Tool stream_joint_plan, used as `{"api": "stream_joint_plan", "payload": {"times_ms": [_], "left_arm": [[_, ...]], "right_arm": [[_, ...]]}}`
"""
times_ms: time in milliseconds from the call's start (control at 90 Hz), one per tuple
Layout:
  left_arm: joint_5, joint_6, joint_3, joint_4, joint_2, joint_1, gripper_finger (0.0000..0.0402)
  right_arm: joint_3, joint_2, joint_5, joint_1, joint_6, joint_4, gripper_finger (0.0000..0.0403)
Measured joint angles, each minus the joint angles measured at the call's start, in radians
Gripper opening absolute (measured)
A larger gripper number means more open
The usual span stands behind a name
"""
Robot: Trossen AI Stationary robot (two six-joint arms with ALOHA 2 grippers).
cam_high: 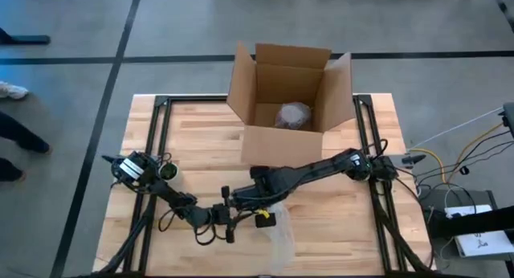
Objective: Wrap mug
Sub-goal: Wrap the blue patterned mug with the bubble wrap
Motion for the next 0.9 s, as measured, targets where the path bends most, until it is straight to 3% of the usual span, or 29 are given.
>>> {"api": "stream_joint_plan", "payload": {"times_ms": [344,600,778,900], "left_arm": [[0.0,0.006,0.0,0.005,-0.006,0.0,0.0098],[-0.001,0.008,-0.001,0.001,-0.025,-0.002,0.0098],[-0.011,0.001,-0.005,-0.135,-0.117,-0.026,0.0098],[-0.056,-0.068,-0.011,-0.34,-0.208,-0.066,0.0098]], "right_arm": [[-0.043,0.019,-0.035,0.031,-0.02,0.021,0.0],[-0.204,0.027,-0.027,0.019,-0.034,0.07,0.0],[-0.299,0.022,-0.037,0.013,-0.089,0.203,0.0],[-0.328,0.02,-0.066,0.012,-0.125,0.3,0.0]]}}
